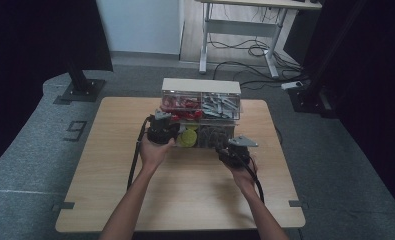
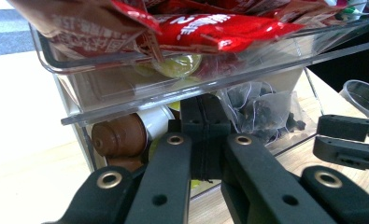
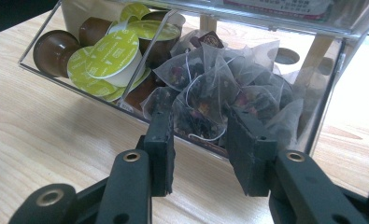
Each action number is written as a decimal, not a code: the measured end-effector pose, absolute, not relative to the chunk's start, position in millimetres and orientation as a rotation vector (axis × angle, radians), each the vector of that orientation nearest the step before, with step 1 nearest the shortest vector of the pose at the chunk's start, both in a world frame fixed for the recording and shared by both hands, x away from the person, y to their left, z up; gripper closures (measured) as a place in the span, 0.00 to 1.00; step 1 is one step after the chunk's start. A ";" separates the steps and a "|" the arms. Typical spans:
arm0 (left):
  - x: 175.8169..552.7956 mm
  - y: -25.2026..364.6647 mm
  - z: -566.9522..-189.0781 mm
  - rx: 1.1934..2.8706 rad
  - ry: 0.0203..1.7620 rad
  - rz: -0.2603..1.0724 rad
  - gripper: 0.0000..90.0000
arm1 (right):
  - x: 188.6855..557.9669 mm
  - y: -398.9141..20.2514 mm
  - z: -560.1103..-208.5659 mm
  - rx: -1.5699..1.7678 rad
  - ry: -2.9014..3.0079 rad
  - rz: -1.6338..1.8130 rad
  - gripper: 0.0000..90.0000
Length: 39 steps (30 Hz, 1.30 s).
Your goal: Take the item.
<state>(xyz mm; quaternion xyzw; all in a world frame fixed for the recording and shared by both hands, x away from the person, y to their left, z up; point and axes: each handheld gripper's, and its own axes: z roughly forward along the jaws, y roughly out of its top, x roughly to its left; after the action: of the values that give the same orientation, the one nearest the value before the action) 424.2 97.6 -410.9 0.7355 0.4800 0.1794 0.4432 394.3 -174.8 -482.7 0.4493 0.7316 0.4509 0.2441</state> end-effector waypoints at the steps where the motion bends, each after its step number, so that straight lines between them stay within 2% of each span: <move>1: 424.2 97.6 -411.0 1.823 1.190 0.445 1.00 | 394.3 -174.8 -482.7 1.227 1.998 1.231 0.69; 22: 424.7 97.5 -411.3 1.820 1.194 0.436 1.00 | 408.8 -169.8 -487.2 1.254 1.980 1.225 0.72; 39: 424.9 96.8 -411.3 1.821 1.192 0.433 1.00 | 422.5 -164.0 -489.8 1.250 1.968 1.193 0.79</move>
<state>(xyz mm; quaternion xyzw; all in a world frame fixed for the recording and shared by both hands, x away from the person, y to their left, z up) 424.9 96.8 -411.3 0.7349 0.4809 0.1747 0.4451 422.5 -164.0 -489.8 0.4612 0.7259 0.4401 0.2582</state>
